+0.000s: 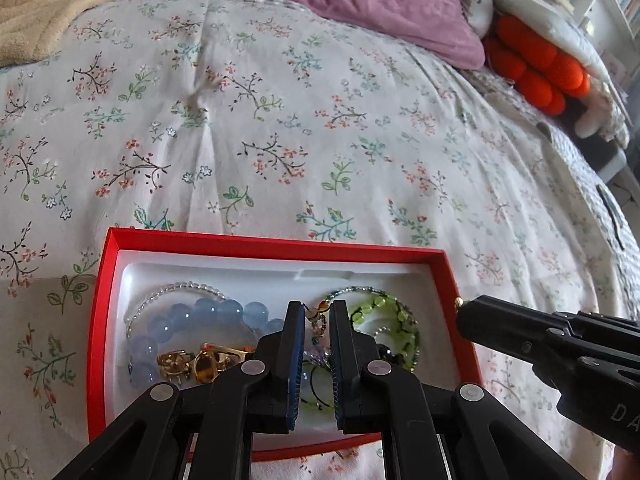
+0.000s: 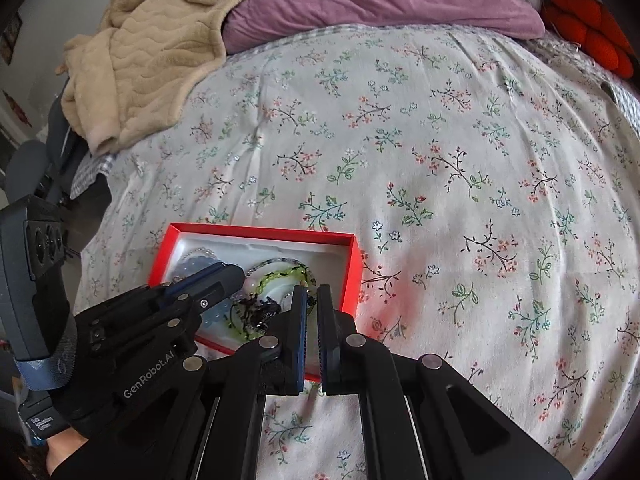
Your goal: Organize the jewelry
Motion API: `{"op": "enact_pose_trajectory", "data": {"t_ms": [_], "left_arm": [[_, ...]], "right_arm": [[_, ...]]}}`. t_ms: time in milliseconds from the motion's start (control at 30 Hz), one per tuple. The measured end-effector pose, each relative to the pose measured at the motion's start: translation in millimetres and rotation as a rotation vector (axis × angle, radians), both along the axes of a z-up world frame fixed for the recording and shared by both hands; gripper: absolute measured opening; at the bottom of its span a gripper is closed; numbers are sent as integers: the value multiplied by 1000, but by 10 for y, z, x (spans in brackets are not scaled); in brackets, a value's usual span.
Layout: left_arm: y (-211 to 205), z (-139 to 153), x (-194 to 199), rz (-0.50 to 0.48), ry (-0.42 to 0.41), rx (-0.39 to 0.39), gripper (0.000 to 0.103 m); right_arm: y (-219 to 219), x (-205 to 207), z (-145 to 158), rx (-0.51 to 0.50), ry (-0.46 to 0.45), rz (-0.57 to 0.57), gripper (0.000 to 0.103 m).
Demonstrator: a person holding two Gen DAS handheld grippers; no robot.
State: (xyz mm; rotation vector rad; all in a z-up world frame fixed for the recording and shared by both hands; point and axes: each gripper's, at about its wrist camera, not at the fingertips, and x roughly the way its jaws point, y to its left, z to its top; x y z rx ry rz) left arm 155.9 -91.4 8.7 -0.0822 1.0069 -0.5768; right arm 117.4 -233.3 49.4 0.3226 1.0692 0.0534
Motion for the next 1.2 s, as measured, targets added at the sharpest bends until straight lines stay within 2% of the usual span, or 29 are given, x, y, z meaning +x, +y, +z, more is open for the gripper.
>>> {"op": "enact_pose_trajectory", "data": {"t_ms": [33,200,300,367,900,967,1033,1133,1200], "left_arm": [[-4,0,0,-2,1,-1,11],[-33,43,-38,-20,2,-5,34],[-47,91,-100,-30,-19,23,46],[-43,120,-143,-39,-39,44,47],[123,165,-196,-25,-53,61,52],[133,170,-200,-26,-56,60,52],[142,179,-207,-26,-60,62,53],[167,207,-232,-28,-67,64,54],[192,227,-284,-24,-73,70,61]], "right_arm": [[0,9,-8,-2,2,1,5],[-8,27,-5,1,-1,-1,5],[-3,36,-2,1,-4,5,5],[3,43,-5,4,-3,8,5],[-14,113,4,53,-2,11,8],[-14,124,-18,55,10,13,13],[-23,120,-32,55,15,13,27],[-49,88,-4,59,10,11,36],[-74,46,34,58,3,8,39]]}}
